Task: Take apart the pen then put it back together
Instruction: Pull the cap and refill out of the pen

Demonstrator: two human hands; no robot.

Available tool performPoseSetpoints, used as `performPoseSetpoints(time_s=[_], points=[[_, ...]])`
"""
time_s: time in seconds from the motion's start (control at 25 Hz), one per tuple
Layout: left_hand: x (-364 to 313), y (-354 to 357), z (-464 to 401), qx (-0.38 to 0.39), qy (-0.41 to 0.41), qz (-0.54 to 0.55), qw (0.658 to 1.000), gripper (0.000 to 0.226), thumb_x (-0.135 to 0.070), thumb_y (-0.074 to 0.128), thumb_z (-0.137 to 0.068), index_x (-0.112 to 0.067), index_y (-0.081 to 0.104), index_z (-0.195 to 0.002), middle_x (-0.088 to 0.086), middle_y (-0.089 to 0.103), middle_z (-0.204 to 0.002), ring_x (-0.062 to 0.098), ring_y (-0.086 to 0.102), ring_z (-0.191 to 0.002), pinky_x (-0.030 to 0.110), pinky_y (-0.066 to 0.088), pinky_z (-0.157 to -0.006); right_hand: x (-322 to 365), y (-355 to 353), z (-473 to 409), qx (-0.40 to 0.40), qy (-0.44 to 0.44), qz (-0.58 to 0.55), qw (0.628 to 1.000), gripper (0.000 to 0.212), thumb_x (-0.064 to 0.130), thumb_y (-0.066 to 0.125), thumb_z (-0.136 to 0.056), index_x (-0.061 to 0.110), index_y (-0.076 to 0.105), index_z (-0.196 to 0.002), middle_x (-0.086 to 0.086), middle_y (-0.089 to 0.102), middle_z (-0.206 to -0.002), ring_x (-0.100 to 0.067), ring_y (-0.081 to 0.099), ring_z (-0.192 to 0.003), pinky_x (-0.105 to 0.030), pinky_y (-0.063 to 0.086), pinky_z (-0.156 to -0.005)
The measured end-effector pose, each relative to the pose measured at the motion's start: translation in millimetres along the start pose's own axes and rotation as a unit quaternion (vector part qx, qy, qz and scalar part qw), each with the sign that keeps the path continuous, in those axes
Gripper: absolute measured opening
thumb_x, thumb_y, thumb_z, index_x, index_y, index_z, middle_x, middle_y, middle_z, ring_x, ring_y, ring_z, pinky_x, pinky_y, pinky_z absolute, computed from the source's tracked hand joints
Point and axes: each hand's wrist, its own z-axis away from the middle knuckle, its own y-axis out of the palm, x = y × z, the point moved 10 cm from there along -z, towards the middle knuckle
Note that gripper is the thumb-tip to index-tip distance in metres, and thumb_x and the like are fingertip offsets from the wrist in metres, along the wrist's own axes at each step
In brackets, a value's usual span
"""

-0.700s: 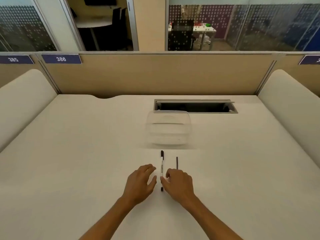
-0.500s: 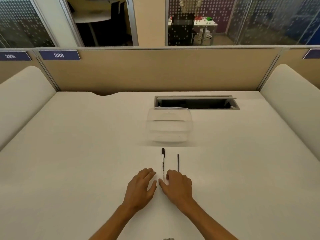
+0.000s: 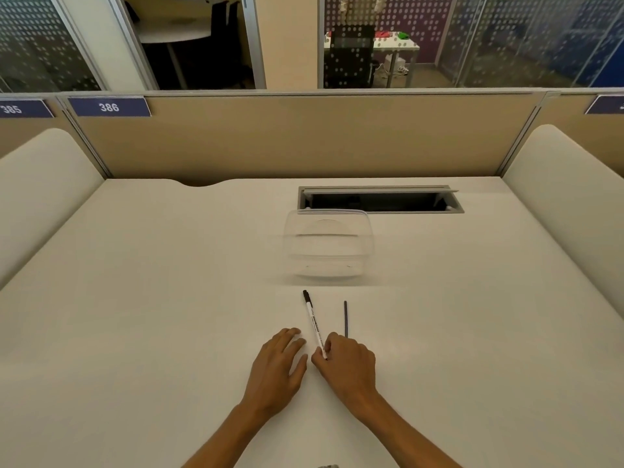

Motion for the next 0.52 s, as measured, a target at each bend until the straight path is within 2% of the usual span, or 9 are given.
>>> performPoseSetpoints(time_s=[0.12,0.2,0.24,0.4,0.52], points=[[-14,-13,-15,-0.020,0.019,0.009,1.000,0.040,-0.028,0.054,-0.094,-0.014,0.055,-0.132,0.005,0.050,-0.143,0.023,0.045,-0.133,0.038,0.038,-0.108,0,-18,7,-0.080,-0.025,-0.043,0.996,0.023,0.041,0.065,-0.086,0.021,0.063,-0.075,0.008,0.063,-0.061,-0.010,0.052,-0.048,-0.014,0.037,-0.048],[-33,-23,-24,-0.037,0.082,-0.022,0.996,0.042,-0.020,0.060,-0.091,-0.012,0.055,-0.132,0.009,0.051,-0.142,0.026,0.047,-0.131,0.043,0.040,-0.107,2,-33,10,-0.124,-0.051,-0.084,0.987,0.017,0.035,0.075,-0.081,0.020,0.068,-0.076,0.007,0.068,-0.063,-0.008,0.054,-0.045,-0.003,0.031,-0.050],[-44,-27,-27,-0.038,0.116,-0.048,0.991,0.043,-0.015,0.064,-0.088,-0.012,0.056,-0.131,0.009,0.053,-0.140,0.027,0.047,-0.131,0.046,0.038,-0.107,3,-40,12,-0.138,-0.067,-0.105,0.983,0.016,0.035,0.077,-0.080,0.020,0.070,-0.080,0.007,0.070,-0.066,-0.008,0.057,-0.047,-0.001,0.033,-0.053],[-66,-44,-35,-0.045,0.177,-0.123,0.975,0.037,-0.010,0.071,-0.082,-0.017,0.065,-0.117,0.002,0.067,-0.121,0.026,0.052,-0.127,0.056,0.031,-0.108,7,-70,20,-0.177,-0.120,-0.159,0.964,0.021,0.041,0.067,-0.084,0.021,0.072,-0.090,0.010,0.073,-0.077,-0.005,0.063,-0.054,-0.011,0.049,-0.051],[-74,-54,-31,-0.052,0.203,-0.114,0.971,0.022,-0.013,0.071,-0.083,-0.019,0.069,-0.104,-0.004,0.071,-0.104,0.020,0.059,-0.116,0.052,0.033,-0.108,1,-81,22,-0.157,-0.102,-0.237,0.953,0.020,0.043,0.068,-0.083,0.026,0.070,-0.092,0.018,0.070,-0.083,0.001,0.062,-0.061,-0.008,0.048,-0.055]])
